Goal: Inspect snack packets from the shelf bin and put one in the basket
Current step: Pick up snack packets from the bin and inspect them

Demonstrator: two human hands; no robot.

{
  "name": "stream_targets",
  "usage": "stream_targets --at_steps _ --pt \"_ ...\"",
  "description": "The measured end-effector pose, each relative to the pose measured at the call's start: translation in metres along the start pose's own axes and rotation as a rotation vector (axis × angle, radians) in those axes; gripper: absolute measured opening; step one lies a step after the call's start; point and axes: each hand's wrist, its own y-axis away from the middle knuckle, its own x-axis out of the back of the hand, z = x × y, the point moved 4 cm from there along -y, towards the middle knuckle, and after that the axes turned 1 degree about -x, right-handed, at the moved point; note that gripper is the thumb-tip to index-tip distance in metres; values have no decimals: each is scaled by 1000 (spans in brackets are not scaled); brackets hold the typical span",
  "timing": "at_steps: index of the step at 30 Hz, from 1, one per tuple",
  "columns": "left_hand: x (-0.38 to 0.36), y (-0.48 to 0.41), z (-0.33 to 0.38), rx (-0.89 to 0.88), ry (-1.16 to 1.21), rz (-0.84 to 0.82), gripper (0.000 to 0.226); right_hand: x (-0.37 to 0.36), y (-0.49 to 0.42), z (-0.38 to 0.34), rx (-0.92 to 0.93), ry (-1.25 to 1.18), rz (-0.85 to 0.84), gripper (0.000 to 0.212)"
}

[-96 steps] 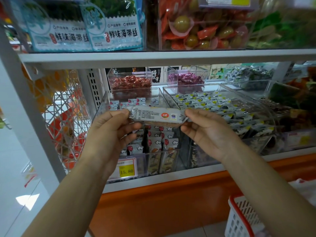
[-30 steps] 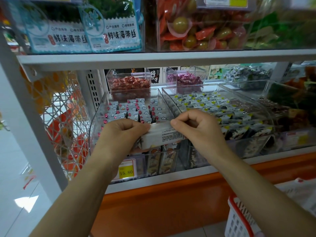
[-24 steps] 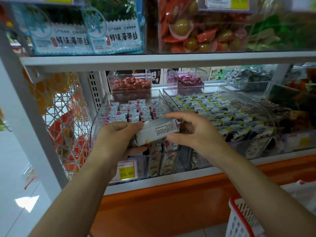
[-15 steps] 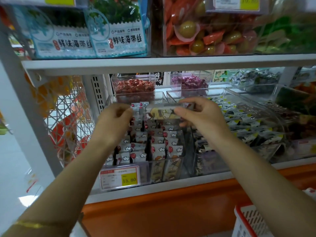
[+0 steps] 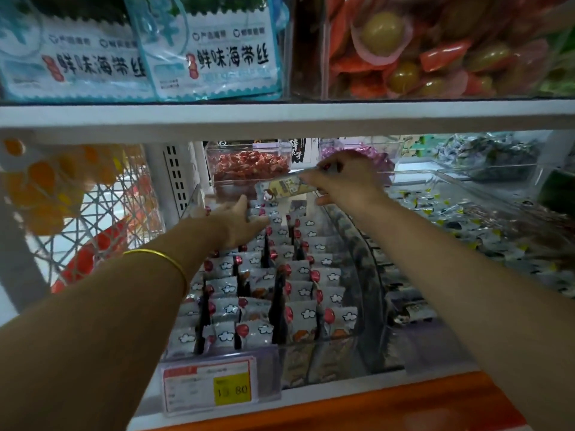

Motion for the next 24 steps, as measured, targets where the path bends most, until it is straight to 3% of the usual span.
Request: stream_targets --at_steps 7,14,17,22,24 --pt "8 11 3 9 117 -91 107 -21 -16 -7 7 47 -4 22" --pt "11 40 9 -17 -56 -226 140 -71 -31 -21 143 200 -69 23" --pt "12 47 10 28 -140 -207 132 -89 -35 -22 250 405 -67 27" --pt "16 56 14 34 -240 -166 90 -113 -36 -24 346 580 -131 37" --pt "22 64 18 12 -447 -96 85 -123 -36 -23 344 582 -165 37"
